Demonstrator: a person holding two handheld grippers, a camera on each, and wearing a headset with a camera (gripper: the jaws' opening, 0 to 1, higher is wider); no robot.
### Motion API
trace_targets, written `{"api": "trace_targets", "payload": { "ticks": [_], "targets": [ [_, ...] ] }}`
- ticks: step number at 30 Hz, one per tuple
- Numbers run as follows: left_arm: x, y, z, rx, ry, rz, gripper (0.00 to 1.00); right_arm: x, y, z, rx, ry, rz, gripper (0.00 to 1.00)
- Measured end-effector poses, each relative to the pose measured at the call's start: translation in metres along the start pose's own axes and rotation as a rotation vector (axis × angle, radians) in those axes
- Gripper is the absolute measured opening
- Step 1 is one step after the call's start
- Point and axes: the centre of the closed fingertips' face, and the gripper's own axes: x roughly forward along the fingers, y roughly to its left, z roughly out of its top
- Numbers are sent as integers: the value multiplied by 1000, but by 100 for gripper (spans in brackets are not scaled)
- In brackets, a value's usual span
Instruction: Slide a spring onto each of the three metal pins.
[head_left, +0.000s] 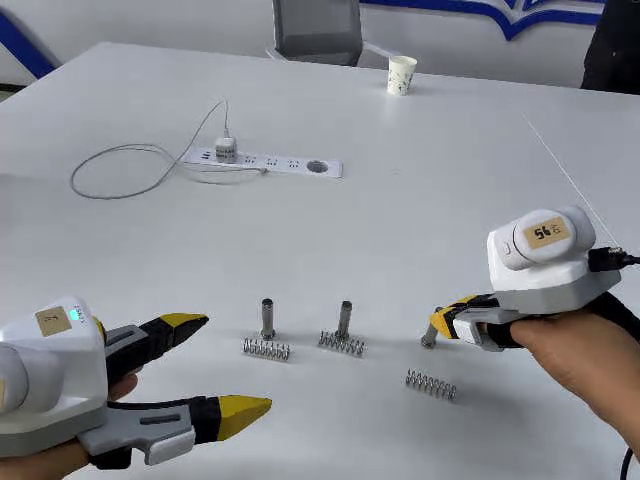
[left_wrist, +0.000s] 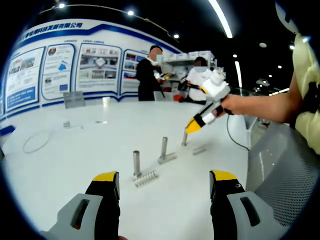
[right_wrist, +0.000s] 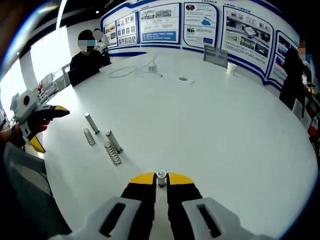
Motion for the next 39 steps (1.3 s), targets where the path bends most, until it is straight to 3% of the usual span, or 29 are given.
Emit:
{"api": "trace_targets", "payload": {
  "ticks": [7, 11, 23, 28, 35, 39],
  "targets": [
    [0, -2, -1, 2, 1, -4, 75, -4, 0, 2, -21, -11, 6, 9],
    [0, -1, 0, 0, -2, -1, 75, -6, 2, 4, -38, -19, 7, 16],
    [-2, -2, -1, 5, 0, -2, 75, -20, 5, -3, -63, -20, 15, 17],
    [-2, -2, 1, 4, -6, 0, 75, -26, 10, -8, -61, -19, 52, 17],
    [-3, -6, -1, 3, -4, -1, 75, -26, 26, -16, -118, -1, 102, 17],
    [-4, -6, -1, 4, -4, 3, 75, -27, 40, -15, -176, 11, 155, 17]
  ]
}}
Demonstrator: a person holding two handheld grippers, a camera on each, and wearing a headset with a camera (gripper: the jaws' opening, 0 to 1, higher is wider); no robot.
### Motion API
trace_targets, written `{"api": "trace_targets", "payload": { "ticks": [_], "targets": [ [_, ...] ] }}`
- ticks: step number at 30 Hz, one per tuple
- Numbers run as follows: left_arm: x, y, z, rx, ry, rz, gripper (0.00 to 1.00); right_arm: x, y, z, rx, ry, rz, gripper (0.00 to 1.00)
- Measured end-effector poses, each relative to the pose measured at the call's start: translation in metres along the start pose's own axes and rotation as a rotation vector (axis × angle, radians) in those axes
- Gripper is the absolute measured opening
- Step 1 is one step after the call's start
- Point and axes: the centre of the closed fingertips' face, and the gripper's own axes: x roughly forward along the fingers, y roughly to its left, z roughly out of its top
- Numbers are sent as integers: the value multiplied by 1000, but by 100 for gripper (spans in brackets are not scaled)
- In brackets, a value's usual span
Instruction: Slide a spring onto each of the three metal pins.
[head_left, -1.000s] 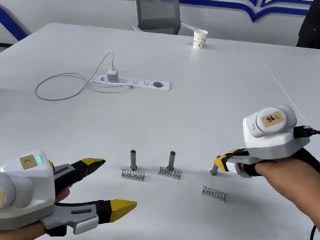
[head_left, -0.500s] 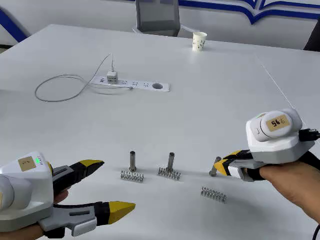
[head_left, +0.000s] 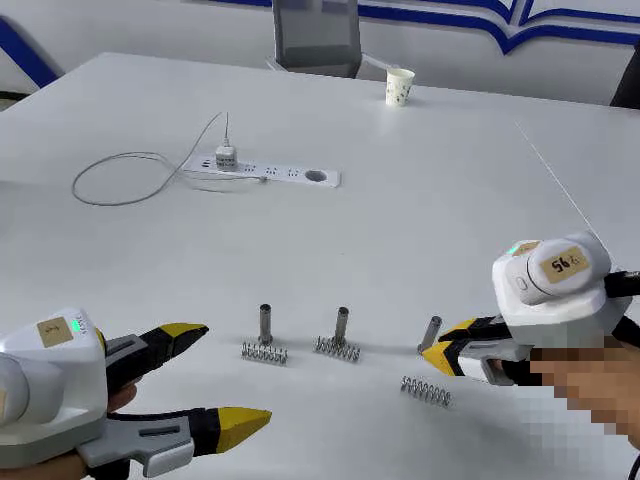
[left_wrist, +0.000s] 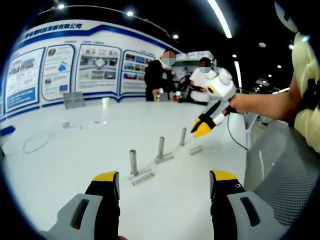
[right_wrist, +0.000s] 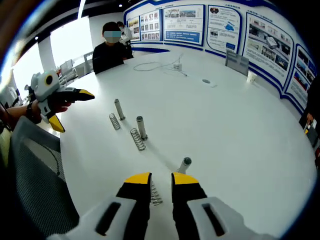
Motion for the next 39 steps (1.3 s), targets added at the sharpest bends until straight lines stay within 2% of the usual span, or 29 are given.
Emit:
{"api": "trace_targets", "payload": {
  "ticks": [10, 15, 25, 39],
  "targets": [
    [-1, 0, 0, 0, -1, 5, 75, 15, 21, -9, -136, 88, 84, 17],
    [-1, -1, -1, -1, 2, 6, 75, 21, 23, -17, -231, 161, 110, 16],
    [0, -2, -1, -7, 5, 8, 75, 34, 29, -25, -354, 261, 170, 15],
    [-1, -2, -3, -14, 7, 12, 75, 43, 27, -34, -430, 332, 195, 12]
  ]
}}
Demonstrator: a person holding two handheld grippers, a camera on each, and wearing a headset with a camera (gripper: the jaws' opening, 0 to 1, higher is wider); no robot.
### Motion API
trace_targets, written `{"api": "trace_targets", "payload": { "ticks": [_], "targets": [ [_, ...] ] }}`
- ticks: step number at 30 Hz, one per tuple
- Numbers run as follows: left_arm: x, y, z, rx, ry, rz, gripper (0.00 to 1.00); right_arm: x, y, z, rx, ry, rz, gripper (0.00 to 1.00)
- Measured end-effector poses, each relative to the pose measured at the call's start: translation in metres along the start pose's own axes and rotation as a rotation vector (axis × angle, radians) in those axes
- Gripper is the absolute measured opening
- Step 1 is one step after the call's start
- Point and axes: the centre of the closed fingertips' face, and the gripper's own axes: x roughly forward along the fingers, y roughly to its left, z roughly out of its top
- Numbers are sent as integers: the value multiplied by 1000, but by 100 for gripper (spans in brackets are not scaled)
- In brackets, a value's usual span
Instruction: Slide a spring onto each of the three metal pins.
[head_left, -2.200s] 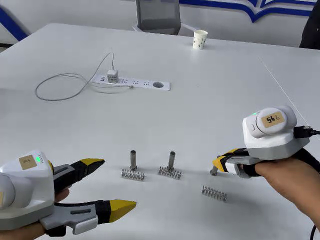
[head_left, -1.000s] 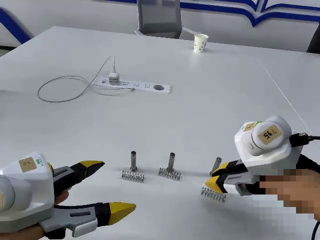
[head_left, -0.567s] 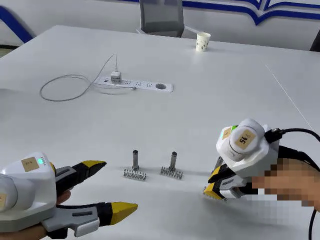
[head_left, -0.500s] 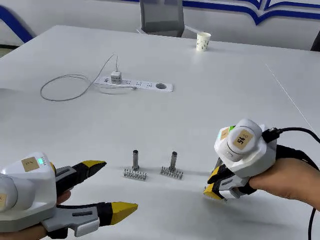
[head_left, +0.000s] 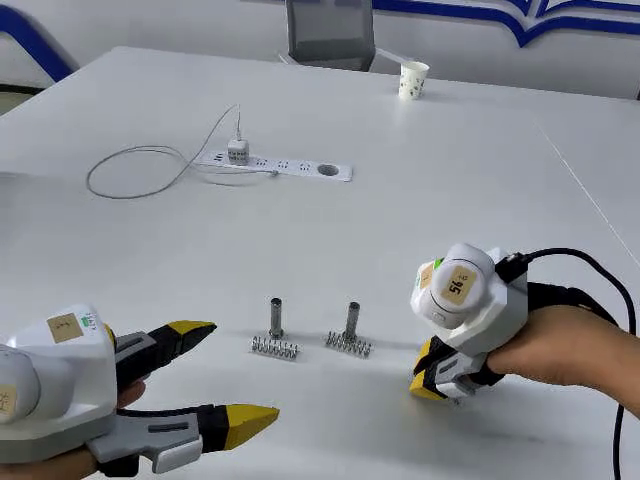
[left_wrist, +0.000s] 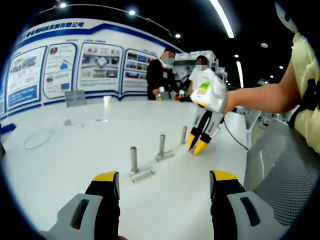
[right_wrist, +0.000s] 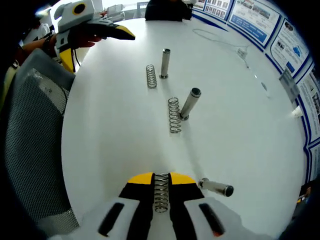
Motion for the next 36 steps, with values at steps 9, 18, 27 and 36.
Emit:
{"api": "trace_targets", "payload": {
  "ticks": [9, 18, 27, 36],
  "targets": [
    [0, 0, -1, -2, 2, 1, 75, 1, -1, 1, -6, 6, 6, 12],
    [0, 0, -2, -2, 2, 0, 75, -10, -4, 9, 22, -49, -27, 12],
    [2, -2, 0, 4, 5, -10, 75, -24, -9, 16, 68, -121, -59, 12],
    [1, -6, 1, 11, 7, -14, 75, -32, -10, 19, 95, -166, -85, 12]
  ]
}}
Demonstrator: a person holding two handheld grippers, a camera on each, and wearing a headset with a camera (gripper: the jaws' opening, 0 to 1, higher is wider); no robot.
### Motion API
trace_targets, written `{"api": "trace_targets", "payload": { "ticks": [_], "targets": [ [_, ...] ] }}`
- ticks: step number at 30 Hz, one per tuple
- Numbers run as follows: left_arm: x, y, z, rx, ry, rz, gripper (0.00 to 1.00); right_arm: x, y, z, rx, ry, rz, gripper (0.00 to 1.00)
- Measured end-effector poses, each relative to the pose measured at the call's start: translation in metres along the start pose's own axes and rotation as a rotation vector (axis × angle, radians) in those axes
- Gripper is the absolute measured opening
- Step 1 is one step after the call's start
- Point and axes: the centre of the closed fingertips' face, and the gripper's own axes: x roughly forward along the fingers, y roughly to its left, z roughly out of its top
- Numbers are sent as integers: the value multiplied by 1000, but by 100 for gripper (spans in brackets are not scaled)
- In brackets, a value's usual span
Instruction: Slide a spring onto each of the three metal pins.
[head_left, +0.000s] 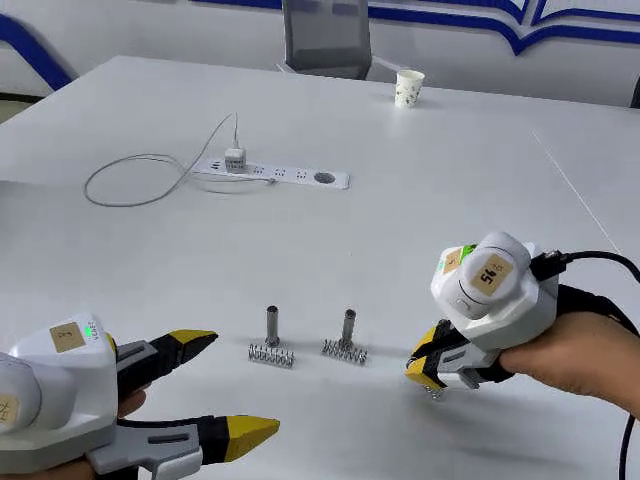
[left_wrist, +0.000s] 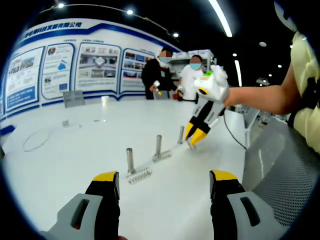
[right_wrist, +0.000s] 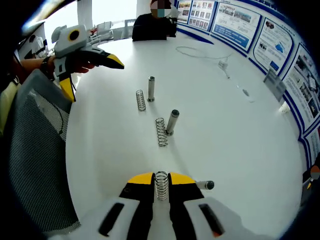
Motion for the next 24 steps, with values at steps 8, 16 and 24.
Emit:
{"api": "trace_targets", "payload": {
  "ticks": [8, 16, 24],
  "targets": [
    [-1, -1, 0, 0, -2, 4, 75, -6, -4, 3, 48, -49, -29, 12],
    [-1, 0, 0, 0, -2, 9, 75, -11, -6, 2, 87, -80, -45, 12],
    [0, -1, 0, -1, -3, 6, 75, -18, -10, 6, 130, -132, -64, 12]
  ]
}}
